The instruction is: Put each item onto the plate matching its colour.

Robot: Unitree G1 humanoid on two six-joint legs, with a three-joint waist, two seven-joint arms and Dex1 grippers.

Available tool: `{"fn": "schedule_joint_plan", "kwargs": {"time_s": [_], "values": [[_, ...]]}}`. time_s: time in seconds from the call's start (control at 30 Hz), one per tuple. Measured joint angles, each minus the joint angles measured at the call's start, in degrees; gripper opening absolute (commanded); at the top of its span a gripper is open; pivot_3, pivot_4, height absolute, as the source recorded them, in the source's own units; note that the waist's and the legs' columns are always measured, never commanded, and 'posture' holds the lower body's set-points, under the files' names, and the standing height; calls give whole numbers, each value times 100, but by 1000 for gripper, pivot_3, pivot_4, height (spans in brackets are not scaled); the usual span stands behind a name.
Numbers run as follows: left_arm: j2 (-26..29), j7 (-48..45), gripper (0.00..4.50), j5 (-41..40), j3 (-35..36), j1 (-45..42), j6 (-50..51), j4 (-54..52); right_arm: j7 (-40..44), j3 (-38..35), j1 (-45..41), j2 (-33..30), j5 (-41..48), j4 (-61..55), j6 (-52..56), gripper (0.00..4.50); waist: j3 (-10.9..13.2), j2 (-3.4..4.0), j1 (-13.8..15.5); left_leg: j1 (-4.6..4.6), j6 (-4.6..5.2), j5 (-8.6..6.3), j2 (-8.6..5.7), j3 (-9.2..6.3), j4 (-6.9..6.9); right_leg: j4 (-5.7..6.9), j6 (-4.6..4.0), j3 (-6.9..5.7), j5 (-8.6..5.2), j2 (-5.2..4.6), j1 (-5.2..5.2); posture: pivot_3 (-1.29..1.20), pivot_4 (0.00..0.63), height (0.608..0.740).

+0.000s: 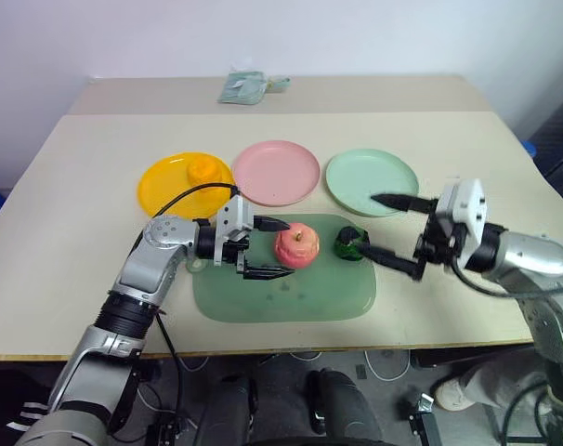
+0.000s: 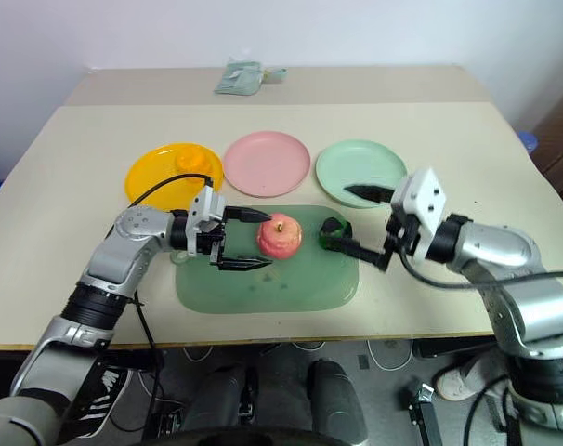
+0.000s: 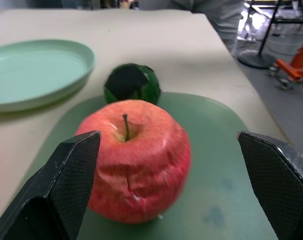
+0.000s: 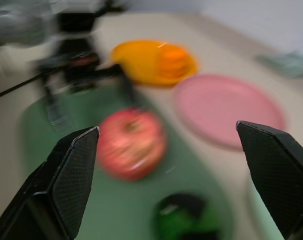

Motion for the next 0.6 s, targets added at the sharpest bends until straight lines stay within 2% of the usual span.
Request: {"fn": "schedule_joint_plan", "kwargs": {"time_s": [0.4,0.6], "values": [[-619,394,4460,289,184,-457,-905,1197,-120,-14,32,-16,-5,-12,-33,4500,0,0,-5,1,10,8,-4,4,2,-9,9,4,15,0,4,0,150,734],[-777,314,4460,426,-61,-434,-727,1245,-143,-12,-29,-6,-1,-11,-34,4500,1,-1,-12,1,10,8,-3,2,2,-9,9,4,15,2,4,0,150,734]]}}
